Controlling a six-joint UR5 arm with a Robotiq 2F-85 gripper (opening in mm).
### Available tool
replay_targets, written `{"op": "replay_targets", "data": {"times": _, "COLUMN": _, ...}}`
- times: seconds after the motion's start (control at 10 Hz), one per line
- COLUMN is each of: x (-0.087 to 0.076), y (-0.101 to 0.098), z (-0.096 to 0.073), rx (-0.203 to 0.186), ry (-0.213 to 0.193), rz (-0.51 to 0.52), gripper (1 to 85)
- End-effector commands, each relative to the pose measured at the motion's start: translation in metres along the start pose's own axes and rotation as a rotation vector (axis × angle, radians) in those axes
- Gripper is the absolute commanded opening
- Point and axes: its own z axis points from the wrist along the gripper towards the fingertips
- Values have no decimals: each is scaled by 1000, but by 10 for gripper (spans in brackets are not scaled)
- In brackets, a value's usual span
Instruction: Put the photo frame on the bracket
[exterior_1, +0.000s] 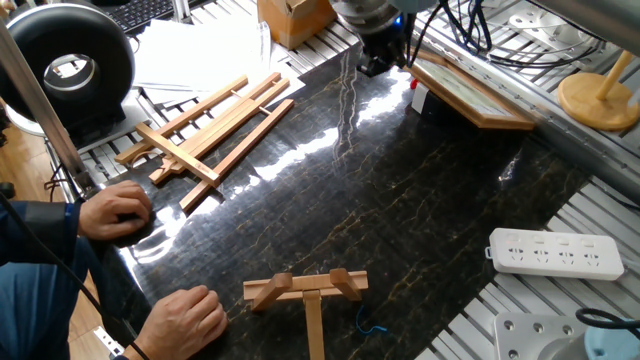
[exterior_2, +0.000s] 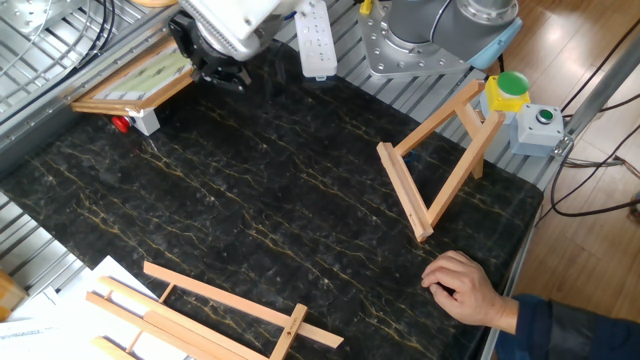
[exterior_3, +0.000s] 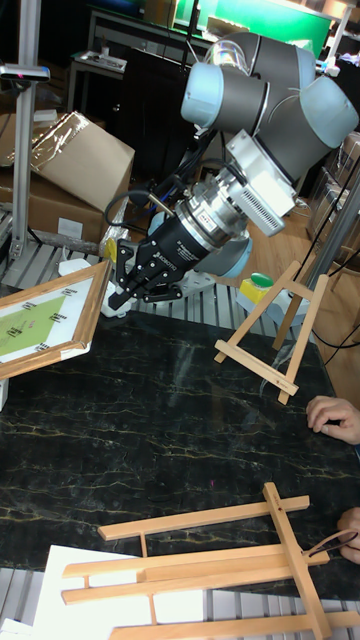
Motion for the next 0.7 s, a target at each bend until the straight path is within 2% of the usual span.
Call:
{"op": "replay_targets", "data": {"times": 0.0, "x": 4, "y": 10, "z": 2, "rx": -34, "ry": 4, "rz": -6, "gripper": 10}}
{"op": "replay_targets", "data": {"times": 0.1, "x": 4, "y": 11, "z": 1, "rx": -39, "ry": 4, "rz": 1, "gripper": 10}}
{"op": "replay_targets", "data": {"times": 0.3, "x": -1, "y": -5, "z": 1, "rx": 22, "ry": -13, "rz": -9, "gripper": 10}}
{"op": "replay_targets", "data": {"times": 0.4, "x": 3, "y": -8, "z": 1, "rx": 36, "ry": 1, "rz": -14, "gripper": 10}}
{"op": "replay_targets", "data": {"times": 0.5, "x": 13, "y": -4, "z": 1, "rx": 19, "ry": 41, "rz": -28, "gripper": 10}}
{"op": "replay_targets", "data": {"times": 0.6, "x": 19, "y": 9, "z": 1, "rx": -31, "ry": 63, "rz": -8, "gripper": 10}}
